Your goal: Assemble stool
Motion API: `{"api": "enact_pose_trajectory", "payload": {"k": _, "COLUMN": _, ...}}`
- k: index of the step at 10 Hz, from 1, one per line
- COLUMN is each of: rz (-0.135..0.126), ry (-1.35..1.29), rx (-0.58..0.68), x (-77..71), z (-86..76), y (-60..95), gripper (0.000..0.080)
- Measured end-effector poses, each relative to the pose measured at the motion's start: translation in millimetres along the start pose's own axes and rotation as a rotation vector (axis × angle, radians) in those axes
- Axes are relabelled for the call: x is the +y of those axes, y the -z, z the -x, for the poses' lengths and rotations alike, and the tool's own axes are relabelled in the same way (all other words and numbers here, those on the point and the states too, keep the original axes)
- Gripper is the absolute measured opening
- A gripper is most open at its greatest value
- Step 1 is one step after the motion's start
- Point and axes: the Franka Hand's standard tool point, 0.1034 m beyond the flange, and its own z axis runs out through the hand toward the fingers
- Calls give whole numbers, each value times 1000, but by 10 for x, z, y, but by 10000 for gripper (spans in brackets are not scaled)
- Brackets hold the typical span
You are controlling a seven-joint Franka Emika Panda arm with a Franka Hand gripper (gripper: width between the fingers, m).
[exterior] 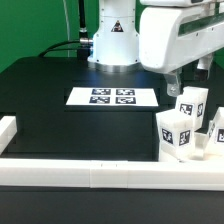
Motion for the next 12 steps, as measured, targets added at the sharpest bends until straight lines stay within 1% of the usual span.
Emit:
{"api": "enact_pose_trajectory", "payload": {"k": 2, "rz": 16, "ry": 155, "rx": 11, "x": 12, "z": -6, "y": 7, "gripper": 649}}
{"api": "enact_pose_trajectory", "payload": {"k": 3, "rz": 22, "ry": 278, "rx": 2, "x": 20, "z": 4, "y": 7, "gripper": 649}}
{"api": "enact_pose_trajectory", "payload": {"k": 5, "rz": 22, "ry": 371, "rx": -2, "x": 41, "z": 31, "y": 1, "gripper": 649}}
{"api": "enact_pose_trajectory", "payload": {"k": 8, "rz": 29, "ry": 589, "rx": -18, "x": 75, "z": 70, "y": -6, "gripper": 649}}
{"api": "enact_pose_trajectory", "payload": {"k": 9, "rz": 53, "ry": 698, "rx": -13, "x": 92, "z": 54, "y": -11, "gripper": 649}}
{"api": "enact_pose_trajectory", "payload": {"k": 12, "rz": 60, "ry": 980, "rx": -46, "x": 63, "z": 60, "y": -36, "gripper": 649}}
